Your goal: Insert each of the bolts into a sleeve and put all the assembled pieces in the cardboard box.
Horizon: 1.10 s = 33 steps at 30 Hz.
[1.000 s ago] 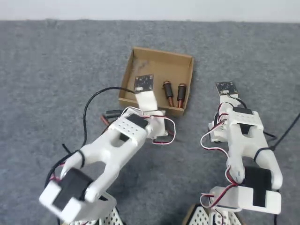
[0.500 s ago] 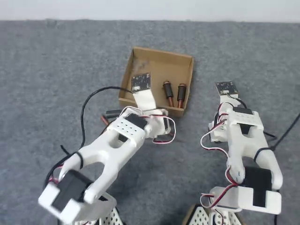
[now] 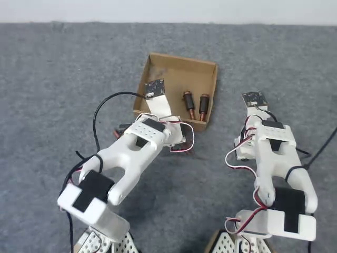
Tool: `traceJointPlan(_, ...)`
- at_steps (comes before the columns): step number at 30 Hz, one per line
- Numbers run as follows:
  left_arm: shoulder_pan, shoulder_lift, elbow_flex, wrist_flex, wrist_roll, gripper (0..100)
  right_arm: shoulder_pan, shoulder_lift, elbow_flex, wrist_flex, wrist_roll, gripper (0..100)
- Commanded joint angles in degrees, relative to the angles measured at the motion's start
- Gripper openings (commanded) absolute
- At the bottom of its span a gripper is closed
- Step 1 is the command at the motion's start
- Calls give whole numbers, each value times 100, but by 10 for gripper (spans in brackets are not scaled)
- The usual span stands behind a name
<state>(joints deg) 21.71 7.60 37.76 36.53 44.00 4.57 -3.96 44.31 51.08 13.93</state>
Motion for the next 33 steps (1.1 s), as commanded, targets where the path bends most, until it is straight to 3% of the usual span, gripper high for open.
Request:
traceJointPlan(1,-62,-9,-356,141,53,83,84,-31,-273,-31,-9,7)
traceJointPlan(6,-26,105,-488,448,53,81,84,-31,-273,-31,-9,7)
traceJointPlan(10,-18,79,-453,457,-18,6,84,-31,-273,-48,-9,7)
traceJointPlan(21,334,-659,-207,1626,-1064,12,84,-31,-273,-57,-9,7)
traceJointPlan(27,334,-1802,708,1345,-1116,15,84,-31,-273,-57,-9,7)
traceJointPlan(33,-9,-1969,1015,1090,-1310,16,92,-31,-273,-48,-9,7)
